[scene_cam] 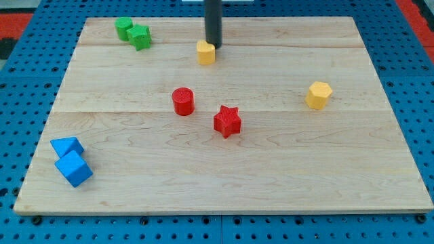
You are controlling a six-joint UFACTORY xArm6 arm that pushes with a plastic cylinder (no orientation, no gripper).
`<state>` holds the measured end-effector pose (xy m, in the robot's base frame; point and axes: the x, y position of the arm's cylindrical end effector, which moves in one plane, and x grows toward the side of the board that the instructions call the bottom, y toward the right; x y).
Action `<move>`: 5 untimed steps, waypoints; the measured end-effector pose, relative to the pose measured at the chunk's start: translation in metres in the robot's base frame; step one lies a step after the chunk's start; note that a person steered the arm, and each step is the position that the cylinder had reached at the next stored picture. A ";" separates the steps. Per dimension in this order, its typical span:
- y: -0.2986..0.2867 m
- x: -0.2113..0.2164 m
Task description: Push the heart to the top of the red circle
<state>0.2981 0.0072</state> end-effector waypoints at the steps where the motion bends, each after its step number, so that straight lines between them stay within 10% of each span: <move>1: 0.017 0.017; 5: -0.087 0.002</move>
